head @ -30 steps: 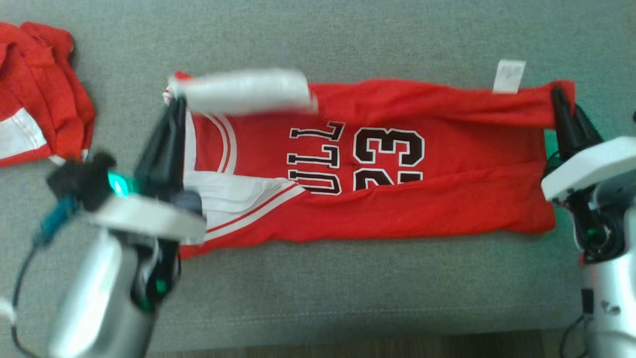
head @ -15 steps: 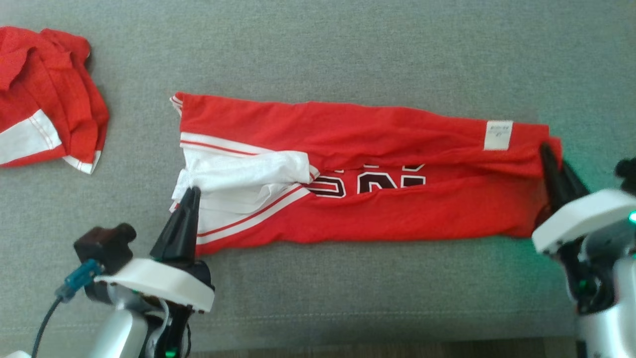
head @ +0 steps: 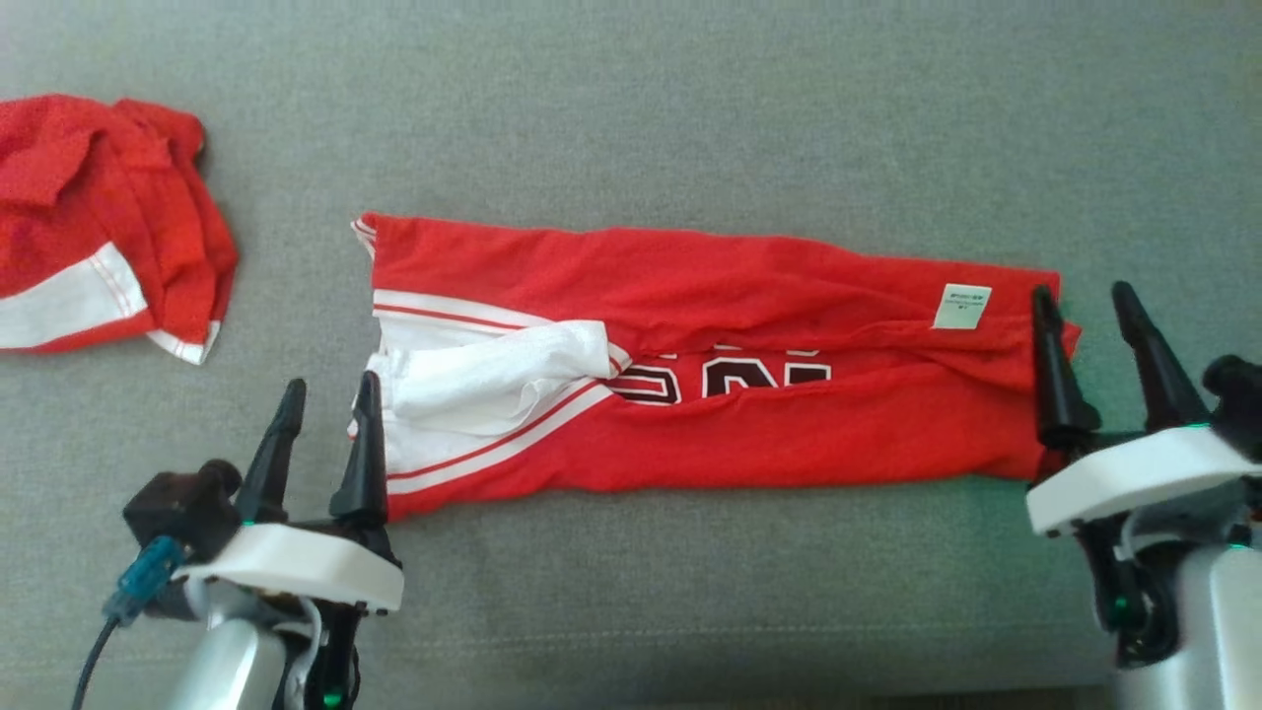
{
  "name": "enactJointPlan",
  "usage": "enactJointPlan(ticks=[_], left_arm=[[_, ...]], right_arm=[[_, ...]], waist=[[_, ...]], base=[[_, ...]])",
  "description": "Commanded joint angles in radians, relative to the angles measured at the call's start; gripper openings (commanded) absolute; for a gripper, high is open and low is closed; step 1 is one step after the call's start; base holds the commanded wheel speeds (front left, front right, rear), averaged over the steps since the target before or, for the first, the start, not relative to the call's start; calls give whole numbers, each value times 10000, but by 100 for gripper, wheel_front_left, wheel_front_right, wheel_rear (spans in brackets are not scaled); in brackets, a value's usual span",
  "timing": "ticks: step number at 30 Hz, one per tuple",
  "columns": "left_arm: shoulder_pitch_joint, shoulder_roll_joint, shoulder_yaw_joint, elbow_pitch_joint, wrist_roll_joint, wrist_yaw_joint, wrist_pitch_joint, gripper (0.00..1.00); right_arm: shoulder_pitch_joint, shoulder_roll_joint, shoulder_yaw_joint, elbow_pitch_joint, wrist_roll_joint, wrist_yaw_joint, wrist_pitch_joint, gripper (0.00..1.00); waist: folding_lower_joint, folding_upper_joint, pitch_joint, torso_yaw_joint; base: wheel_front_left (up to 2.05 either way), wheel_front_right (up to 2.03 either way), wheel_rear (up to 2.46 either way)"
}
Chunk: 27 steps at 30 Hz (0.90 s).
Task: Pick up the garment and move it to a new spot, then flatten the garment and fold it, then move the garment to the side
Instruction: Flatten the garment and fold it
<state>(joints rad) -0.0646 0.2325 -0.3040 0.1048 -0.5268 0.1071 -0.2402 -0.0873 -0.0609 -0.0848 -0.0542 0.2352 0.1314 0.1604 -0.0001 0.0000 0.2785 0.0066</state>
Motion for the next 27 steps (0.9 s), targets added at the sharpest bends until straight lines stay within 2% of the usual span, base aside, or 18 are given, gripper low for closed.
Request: enactJointPlan(ticks=[1, 12, 27], left_arm=[[-227, 72, 502, -320, 131, 79, -129, 100], [2, 216, 807, -800, 1271, 431, -212, 100], [720, 433, 629, -1098, 1526, 824, 59, 100]], right_arm=[[-69, 26, 385, -445, -139, -7, -220, 100], [329, 73, 1157, -617, -780, -7, -807, 100], [892, 95, 1467, -423, -683, -7, -756, 100]], waist=[[1, 0, -209, 17], [1, 0, -1144, 30], [1, 0, -1723, -42]], base=[[0, 0, 0], [0, 0, 0], [0, 0, 0]])
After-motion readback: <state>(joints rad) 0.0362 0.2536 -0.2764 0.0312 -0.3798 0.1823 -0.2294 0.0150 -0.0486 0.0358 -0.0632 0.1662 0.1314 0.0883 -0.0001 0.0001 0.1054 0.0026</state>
